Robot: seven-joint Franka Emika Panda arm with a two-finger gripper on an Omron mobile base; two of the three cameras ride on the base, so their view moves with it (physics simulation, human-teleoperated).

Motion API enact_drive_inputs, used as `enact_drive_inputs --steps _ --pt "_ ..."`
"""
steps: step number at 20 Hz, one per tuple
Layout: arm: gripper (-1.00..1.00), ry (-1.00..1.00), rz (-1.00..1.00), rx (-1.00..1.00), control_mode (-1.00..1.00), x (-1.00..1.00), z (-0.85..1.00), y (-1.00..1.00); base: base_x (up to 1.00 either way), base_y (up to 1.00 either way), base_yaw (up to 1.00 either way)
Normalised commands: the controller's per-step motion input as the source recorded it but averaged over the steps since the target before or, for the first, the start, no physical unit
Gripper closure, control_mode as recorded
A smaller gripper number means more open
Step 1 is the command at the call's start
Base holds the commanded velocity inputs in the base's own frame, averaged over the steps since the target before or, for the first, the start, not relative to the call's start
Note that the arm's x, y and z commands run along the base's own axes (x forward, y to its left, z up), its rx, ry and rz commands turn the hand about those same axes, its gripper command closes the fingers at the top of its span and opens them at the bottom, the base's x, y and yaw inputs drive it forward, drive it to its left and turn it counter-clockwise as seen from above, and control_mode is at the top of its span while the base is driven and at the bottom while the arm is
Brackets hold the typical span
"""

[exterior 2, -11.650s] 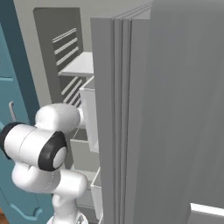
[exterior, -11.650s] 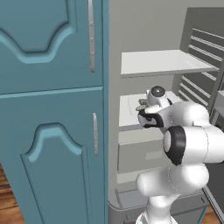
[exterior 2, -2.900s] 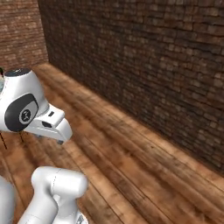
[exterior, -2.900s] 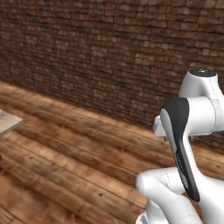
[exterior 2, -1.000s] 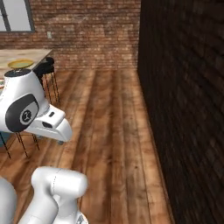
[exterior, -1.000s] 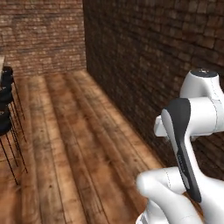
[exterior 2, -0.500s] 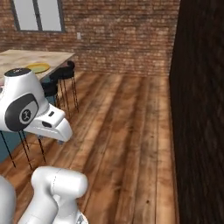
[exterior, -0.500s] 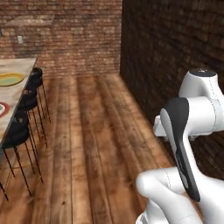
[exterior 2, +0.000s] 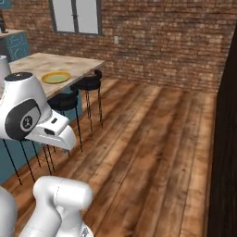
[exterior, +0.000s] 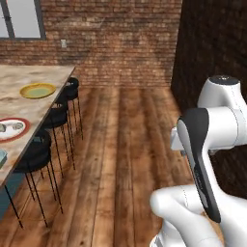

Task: Place two dumplings into each of the tupperware containers and then place the containers in the fridge.

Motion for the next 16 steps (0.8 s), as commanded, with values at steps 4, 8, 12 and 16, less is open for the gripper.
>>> enact_drive_inputs --steps 4,8,12,16 --pt "-1.00 0.00 0.00 0.00 1.00 0.00 0.00 0.00 0.87 -0.34 0.38" --pt "-1.00 0.00 0.00 0.00 1.00 0.00 0.00 0.00 0.75 -0.42 0.42" --pt "-1.00 0.00 0.00 0.00 1.00 0.00 0.00 0.00 0.66 -0.38 0.43" --pt "-1.00 0.00 0.00 0.00 1.00 0.00 0.00 0.00 0.41 -0.39 0.51"
